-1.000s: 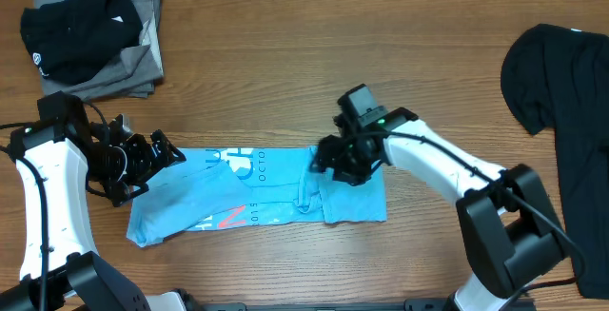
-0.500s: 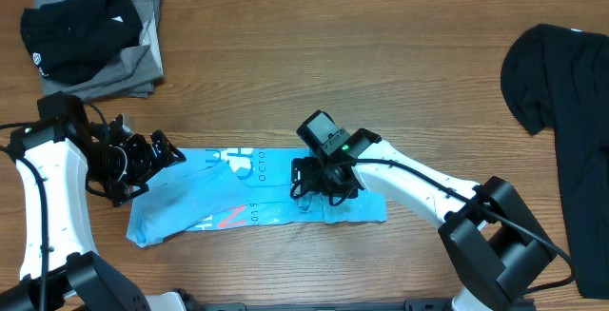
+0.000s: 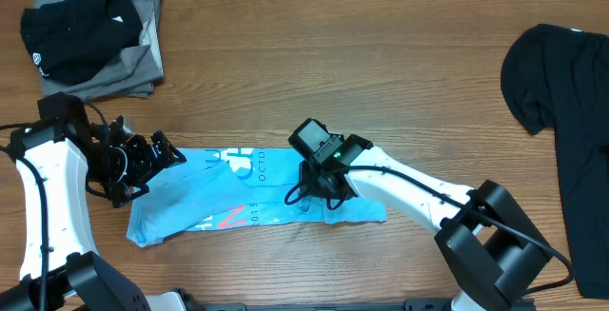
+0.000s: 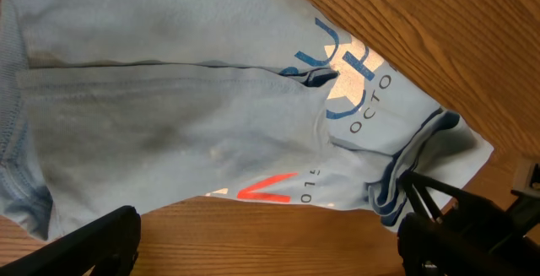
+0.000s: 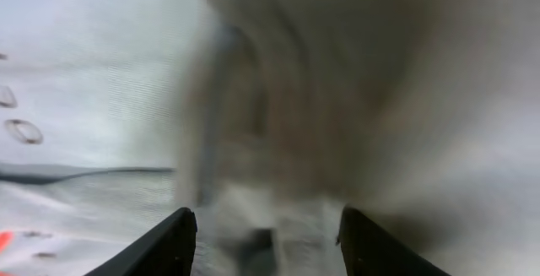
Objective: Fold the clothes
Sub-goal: 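Press the folded right end down at the center with the right gripper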
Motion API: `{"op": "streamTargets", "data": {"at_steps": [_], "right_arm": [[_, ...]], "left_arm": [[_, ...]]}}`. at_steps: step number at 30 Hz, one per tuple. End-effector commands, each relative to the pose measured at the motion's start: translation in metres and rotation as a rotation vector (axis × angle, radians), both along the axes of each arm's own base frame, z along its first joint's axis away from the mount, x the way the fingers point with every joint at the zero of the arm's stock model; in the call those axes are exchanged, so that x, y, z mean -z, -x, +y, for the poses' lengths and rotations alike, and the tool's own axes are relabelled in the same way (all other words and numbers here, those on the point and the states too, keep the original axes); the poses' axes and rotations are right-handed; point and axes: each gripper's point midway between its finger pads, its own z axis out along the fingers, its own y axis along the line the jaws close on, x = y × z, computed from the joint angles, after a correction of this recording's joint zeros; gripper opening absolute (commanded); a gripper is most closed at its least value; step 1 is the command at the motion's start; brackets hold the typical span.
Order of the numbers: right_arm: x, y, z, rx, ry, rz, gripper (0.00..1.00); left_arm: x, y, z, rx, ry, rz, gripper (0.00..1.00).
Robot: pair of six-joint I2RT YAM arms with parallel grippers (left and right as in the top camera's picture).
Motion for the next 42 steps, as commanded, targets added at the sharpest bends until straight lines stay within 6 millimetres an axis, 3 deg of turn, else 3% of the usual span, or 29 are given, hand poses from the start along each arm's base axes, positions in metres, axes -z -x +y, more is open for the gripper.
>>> {"op": "streamTargets", "data": {"at_steps": [1,6,11,18,28,33,40,42], "right_arm": [[-0.028,-0.019,0.002,0.039,0.062,-0.139,0.58],[-0.034,-0.019,0.009,0.023,0.079,-0.178,0.59],[-0.021,-0.018,0.009,0.018,0.101,-0.152,0.6],[-0.009,-0.012,0.02,-0.005,0.074,-0.092,0.73],[0.011,-0.005,0.031,-0.022,0.059,-0.017,0.73],[0.008,-0.008,0.028,-0.009,0.083,-0.027,0.48],[0.0,-0.022,0.002,0.069,0.149,-0.021,0.04],[0.0,-0.026,-0.007,0.093,0.159,-0.009,0.04]], "left_arm": [[-0.008,-0.004,0.001,-0.007,0.002,-0.031,1.0],[-0.008,-0.004,0.001,-0.007,0.001,-0.03,1.0],[-0.008,-0.005,0.001,-0.007,0.001,-0.031,1.0],[-0.008,-0.004,0.001,-0.008,0.001,-0.031,1.0],[-0.008,-0.004,0.001,-0.007,0.002,-0.03,1.0],[-0.008,-0.004,0.001,-0.007,0.002,-0.03,1.0],[-0.008,-0.004,0.001,-0.007,0.001,-0.031,1.0],[-0.008,-0.004,0.001,-0.007,0.001,-0.031,1.0]]}}
